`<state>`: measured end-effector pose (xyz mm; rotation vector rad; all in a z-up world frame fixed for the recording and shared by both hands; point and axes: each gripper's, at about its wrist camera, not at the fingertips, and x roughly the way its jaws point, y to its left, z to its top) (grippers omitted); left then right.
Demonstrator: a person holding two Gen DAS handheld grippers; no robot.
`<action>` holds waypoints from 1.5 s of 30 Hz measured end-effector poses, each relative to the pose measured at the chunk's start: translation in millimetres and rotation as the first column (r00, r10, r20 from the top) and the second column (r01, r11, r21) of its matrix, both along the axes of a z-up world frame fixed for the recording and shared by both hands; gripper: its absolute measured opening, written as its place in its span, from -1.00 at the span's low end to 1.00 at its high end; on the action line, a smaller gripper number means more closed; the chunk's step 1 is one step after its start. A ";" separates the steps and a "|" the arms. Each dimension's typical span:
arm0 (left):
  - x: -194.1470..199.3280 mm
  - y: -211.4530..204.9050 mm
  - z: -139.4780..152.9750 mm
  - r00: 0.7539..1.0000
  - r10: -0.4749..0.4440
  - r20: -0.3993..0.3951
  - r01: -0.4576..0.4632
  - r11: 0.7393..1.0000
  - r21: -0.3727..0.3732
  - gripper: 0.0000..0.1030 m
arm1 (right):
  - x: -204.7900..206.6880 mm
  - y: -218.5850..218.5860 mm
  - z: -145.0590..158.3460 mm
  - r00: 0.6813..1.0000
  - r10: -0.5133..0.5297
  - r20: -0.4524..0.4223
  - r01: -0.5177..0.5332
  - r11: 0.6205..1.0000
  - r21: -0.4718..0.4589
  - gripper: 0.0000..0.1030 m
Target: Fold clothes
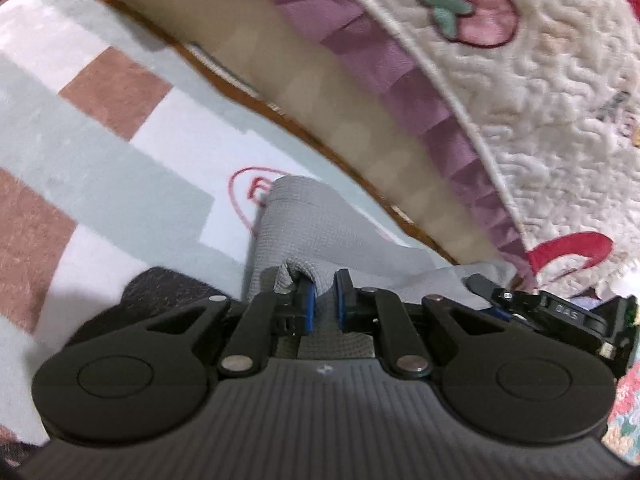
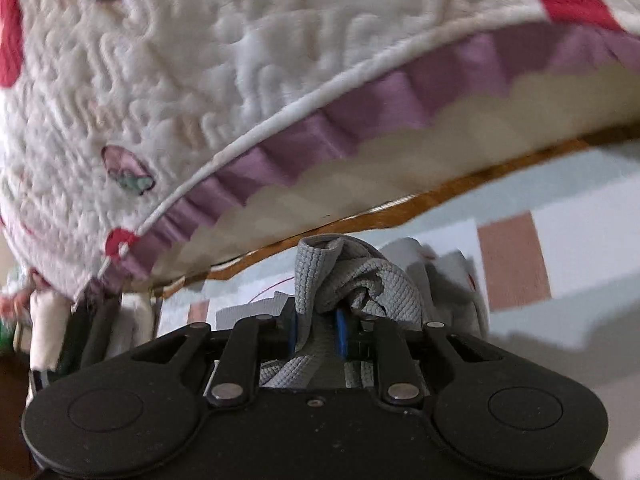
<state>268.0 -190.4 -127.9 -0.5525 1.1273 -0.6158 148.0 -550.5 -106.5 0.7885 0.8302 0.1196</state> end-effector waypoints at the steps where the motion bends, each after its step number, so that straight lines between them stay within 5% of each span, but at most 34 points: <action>1: 2.7 2.0 -3.3 0.999 0.029 -0.022 -0.029 1.000 -0.007 -0.81 | 1.3 -3.4 -3.1 1.000 0.004 0.014 -0.005 1.000 0.023 -0.48; 4: -1.9 9.0 -4.4 0.992 0.118 -0.041 -0.118 0.993 -0.005 -0.75 | 1.7 -15.9 -14.1 0.998 -0.003 0.057 -0.003 0.994 0.110 -0.37; 7: -19.7 0.6 17.4 0.989 0.077 0.123 -0.085 0.994 0.066 -0.72 | -12.2 -29.6 -18.6 0.990 -0.059 0.127 0.033 0.980 0.197 -0.19; 11: -28.9 6.3 48.7 0.933 0.027 0.360 -0.069 0.992 0.104 -0.40 | -41.9 -41.3 -1.1 0.959 -0.137 0.249 0.084 0.973 0.213 -0.03; 13: -32.0 7.4 59.6 0.897 -0.070 0.437 0.018 0.992 0.122 -0.35 | -56.8 -32.8 13.3 0.952 -0.100 0.290 0.075 0.992 0.098 -0.03; 16: -46.7 3.9 68.4 0.788 -0.270 0.553 0.190 0.962 0.198 -0.12 | -79.3 -6.3 29.2 0.952 0.029 0.305 0.032 0.981 -0.192 -0.03; 18: -63.0 -5.4 65.3 0.691 -0.420 0.588 0.310 0.907 0.284 -0.05 | -92.2 14.8 27.6 0.950 0.119 0.289 -0.008 0.933 -0.358 -0.04; 19: -71.7 -13.8 60.1 0.642 -0.492 0.588 0.356 0.870 0.340 -0.05 | -95.3 20.2 23.8 0.951 0.139 0.275 -0.021 0.920 -0.391 -0.04; 22: -87.5 -44.5 42.7 0.564 -0.602 0.565 0.397 0.798 0.454 -0.04 | -98.6 33.3 8.9 0.957 0.177 0.229 -0.054 0.887 -0.458 -0.04; 26: -59.7 -87.7 21.0 0.621 -0.603 0.501 0.356 0.787 0.504 -0.06 | -75.6 36.4 -12.3 0.972 0.164 0.169 -0.047 0.838 -0.544 -0.03; 29: -32.7 -84.2 13.5 0.689 -0.544 0.478 0.279 0.809 0.518 -0.25 | -42.7 25.0 -28.2 0.984 0.118 0.134 -0.029 0.846 -0.532 -0.02; 32: -5.7 -80.8 6.1 0.750 -0.478 0.456 0.201 0.822 0.532 -0.24 | -22.5 5.5 -36.0 0.989 0.021 0.148 0.044 0.904 -0.424 -0.02; 36: 29.0 -76.3 -3.5 0.817 -0.384 0.429 0.098 0.827 0.554 -0.23 | -14.2 -14.6 -47.6 0.987 -0.059 0.150 0.096 0.962 -0.254 -0.59; 40: 29.7 -74.8 -4.6 0.815 -0.387 0.432 0.091 0.822 0.563 -0.21 | -24.6 -17.2 -29.3 0.960 -0.073 0.269 0.118 0.981 -0.153 -0.64; 45: 26.4 -80.1 -4.0 0.806 -0.400 0.436 0.073 0.798 0.598 -0.18 | -18.0 -13.9 -33.1 0.990 -0.053 0.132 0.113 0.859 -0.499 -0.47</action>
